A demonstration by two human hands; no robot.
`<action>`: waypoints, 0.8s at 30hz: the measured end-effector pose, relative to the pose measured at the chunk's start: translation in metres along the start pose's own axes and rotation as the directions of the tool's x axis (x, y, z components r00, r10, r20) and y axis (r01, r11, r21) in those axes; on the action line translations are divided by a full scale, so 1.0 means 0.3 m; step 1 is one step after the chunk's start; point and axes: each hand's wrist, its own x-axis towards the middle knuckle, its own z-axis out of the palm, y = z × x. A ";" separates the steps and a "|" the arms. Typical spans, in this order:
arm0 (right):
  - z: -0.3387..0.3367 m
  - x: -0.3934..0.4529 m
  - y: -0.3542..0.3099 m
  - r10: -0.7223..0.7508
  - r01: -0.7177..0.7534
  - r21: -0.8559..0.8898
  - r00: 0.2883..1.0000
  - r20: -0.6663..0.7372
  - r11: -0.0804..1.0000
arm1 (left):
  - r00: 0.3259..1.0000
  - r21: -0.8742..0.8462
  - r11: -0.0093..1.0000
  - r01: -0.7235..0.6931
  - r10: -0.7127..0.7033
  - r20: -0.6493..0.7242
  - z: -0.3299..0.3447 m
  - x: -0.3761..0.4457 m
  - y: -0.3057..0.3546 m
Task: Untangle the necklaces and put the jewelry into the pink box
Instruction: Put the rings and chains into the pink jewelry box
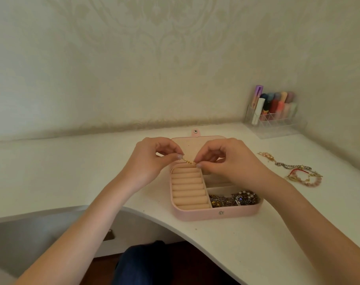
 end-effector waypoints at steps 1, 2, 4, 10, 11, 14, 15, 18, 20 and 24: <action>0.007 -0.001 -0.003 -0.008 0.008 -0.023 1.000 0.006 1.000 | 1.000 0.022 1.000 -0.002 0.001 0.009 0.000 -0.001 -0.004; 0.012 -0.002 -0.006 -0.014 0.015 -0.040 1.000 0.018 0.999 | 1.000 0.043 0.999 -0.002 0.001 0.020 -0.001 -0.003 -0.007; 0.021 -0.005 -0.010 -0.022 0.026 -0.075 0.999 0.049 0.997 | 0.999 0.081 0.997 -0.011 0.007 0.043 -0.001 -0.004 -0.008; 0.025 -0.008 -0.010 -0.033 0.041 -0.114 0.997 0.072 0.993 | 0.996 0.121 0.992 -0.031 0.021 0.085 0.004 0.004 -0.011; 0.025 -0.009 -0.009 -0.029 0.038 -0.116 0.997 0.073 0.993 | 0.996 0.126 0.992 -0.028 0.016 0.092 0.007 0.005 -0.012; 0.026 -0.009 -0.008 -0.028 0.038 -0.130 0.997 0.075 0.991 | 0.996 0.131 0.991 -0.026 0.013 0.094 0.012 0.010 -0.014; 0.027 -0.008 -0.007 -0.032 0.042 -0.138 0.997 0.074 0.990 | 0.996 0.136 0.990 -0.027 0.015 0.092 0.013 0.012 -0.015; 0.034 -0.007 -0.002 -0.048 0.060 -0.167 0.996 0.076 0.984 | 0.995 0.180 0.983 -0.046 0.028 0.101 0.016 0.019 -0.009; 0.034 -0.006 -0.001 -0.053 0.067 -0.184 0.995 0.080 0.981 | 0.991 0.236 0.968 -0.085 0.058 0.122 0.018 0.022 -0.004; 0.033 -0.006 0.002 -0.049 0.064 -0.202 0.995 0.082 0.977 | 0.981 0.310 0.935 -0.169 0.130 0.143 0.019 0.018 -0.009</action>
